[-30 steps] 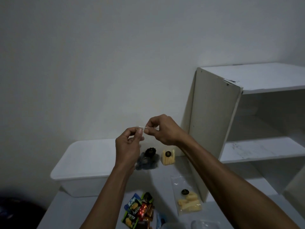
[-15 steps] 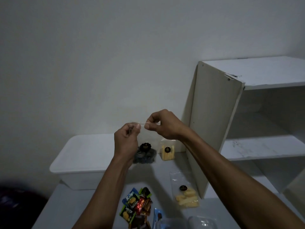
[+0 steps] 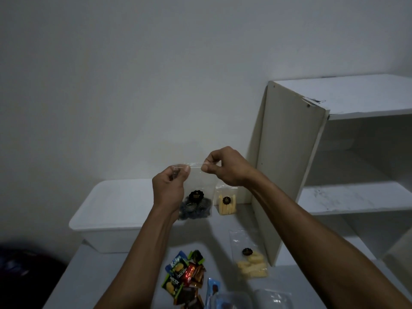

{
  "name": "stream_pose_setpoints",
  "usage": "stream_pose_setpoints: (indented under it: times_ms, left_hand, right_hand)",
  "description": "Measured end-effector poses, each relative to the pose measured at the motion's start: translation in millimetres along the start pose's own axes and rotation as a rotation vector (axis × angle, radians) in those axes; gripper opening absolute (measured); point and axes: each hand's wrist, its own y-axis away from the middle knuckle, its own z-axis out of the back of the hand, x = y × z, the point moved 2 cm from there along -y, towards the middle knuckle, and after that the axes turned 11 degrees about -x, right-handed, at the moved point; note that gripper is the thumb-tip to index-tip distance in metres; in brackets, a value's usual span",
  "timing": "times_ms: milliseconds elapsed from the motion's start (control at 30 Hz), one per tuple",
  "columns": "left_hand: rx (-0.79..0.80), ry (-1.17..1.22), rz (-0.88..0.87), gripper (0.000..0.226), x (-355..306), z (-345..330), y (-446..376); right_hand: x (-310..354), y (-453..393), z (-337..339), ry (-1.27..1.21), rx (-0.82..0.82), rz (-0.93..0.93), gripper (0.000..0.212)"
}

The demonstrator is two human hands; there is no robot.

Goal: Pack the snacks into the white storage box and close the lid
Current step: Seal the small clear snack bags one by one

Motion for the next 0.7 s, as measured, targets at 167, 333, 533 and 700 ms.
stream_pose_setpoints:
  times_ms: [167, 333, 533, 700]
  left_hand:
    - [-0.024, 0.01, 0.02, 0.004, -1.3, 1.7, -1.6]
    - [-0.01, 0.029, 0.02, 0.004, -2.6, -0.2, 0.8]
    - [-0.018, 0.039, 0.032, 0.006, -2.4, 1.9, -2.0]
    - [-0.023, 0.065, 0.055, 0.007, -3.0, 1.2, -2.8]
  right_hand:
    - [-5.1, 3.0, 1.3, -0.087, -0.027, -0.041, 0.016]
    - [-9.9, 3.9, 2.8, -0.107, -0.067, -0.081, 0.015]
    - [-14.6, 7.8, 8.5, -0.273, -0.056, -0.195, 0.018]
    - [-15.7, 10.1, 8.8, -0.374, -0.081, -0.253, 0.013]
